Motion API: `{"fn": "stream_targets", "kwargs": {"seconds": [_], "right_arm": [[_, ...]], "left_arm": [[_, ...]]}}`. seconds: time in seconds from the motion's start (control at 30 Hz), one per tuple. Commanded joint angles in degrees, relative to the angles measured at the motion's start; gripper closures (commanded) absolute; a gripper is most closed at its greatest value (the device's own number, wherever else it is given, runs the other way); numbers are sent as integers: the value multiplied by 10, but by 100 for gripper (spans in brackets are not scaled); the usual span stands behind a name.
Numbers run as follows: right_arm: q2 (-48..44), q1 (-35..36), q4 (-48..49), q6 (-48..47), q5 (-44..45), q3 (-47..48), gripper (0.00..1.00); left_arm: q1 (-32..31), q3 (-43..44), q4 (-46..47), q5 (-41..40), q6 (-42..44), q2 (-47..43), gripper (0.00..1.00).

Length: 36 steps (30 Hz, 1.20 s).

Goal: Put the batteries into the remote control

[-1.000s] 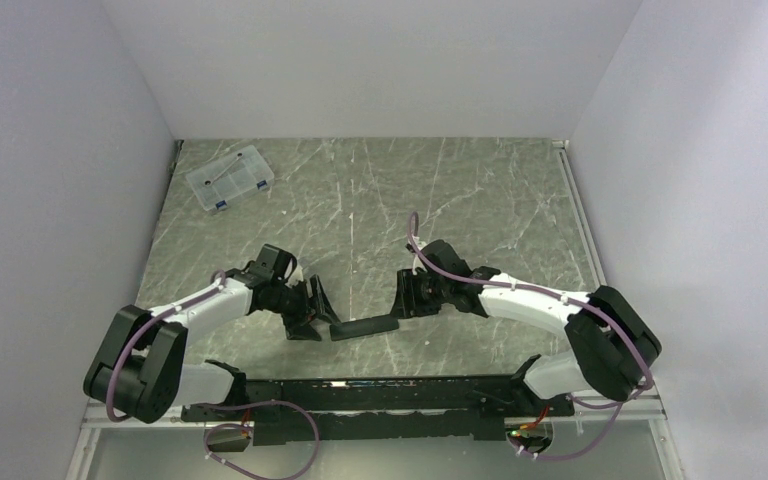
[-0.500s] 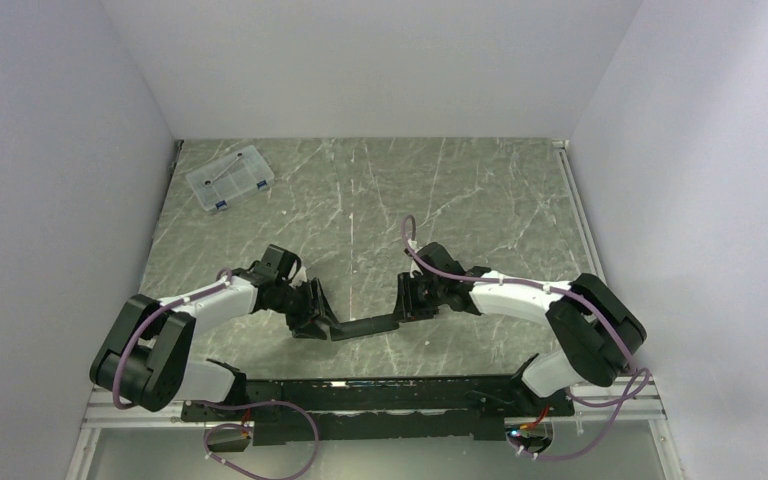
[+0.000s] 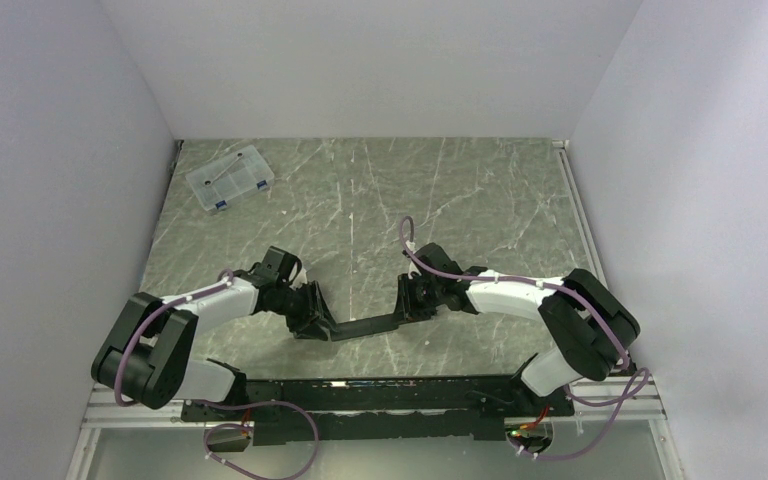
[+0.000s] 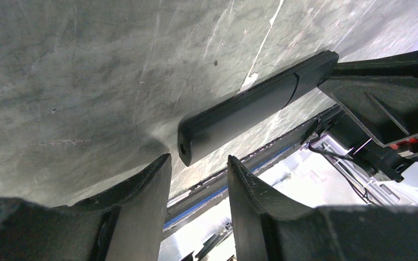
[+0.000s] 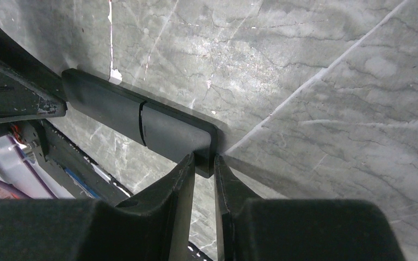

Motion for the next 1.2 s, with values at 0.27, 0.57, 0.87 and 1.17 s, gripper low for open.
{"fn": "stream_targets", "kwargs": {"seconds": [0.27, 0.57, 0.87, 1.17], "right_arm": [[7, -1, 24, 4, -16, 19, 84], [8, 2, 28, 8, -20, 16, 85], [20, 16, 35, 9, -30, 28, 87], [29, 29, 17, -1, -18, 45, 87]], "left_arm": [[-8, 5, 20, 3, 4, 22, 62], [-15, 9, 30, 7, 3, 34, 73], [-21, 12, 32, 6, 2, 41, 76], [-23, 14, 32, 6, 3, 43, 77]]}}
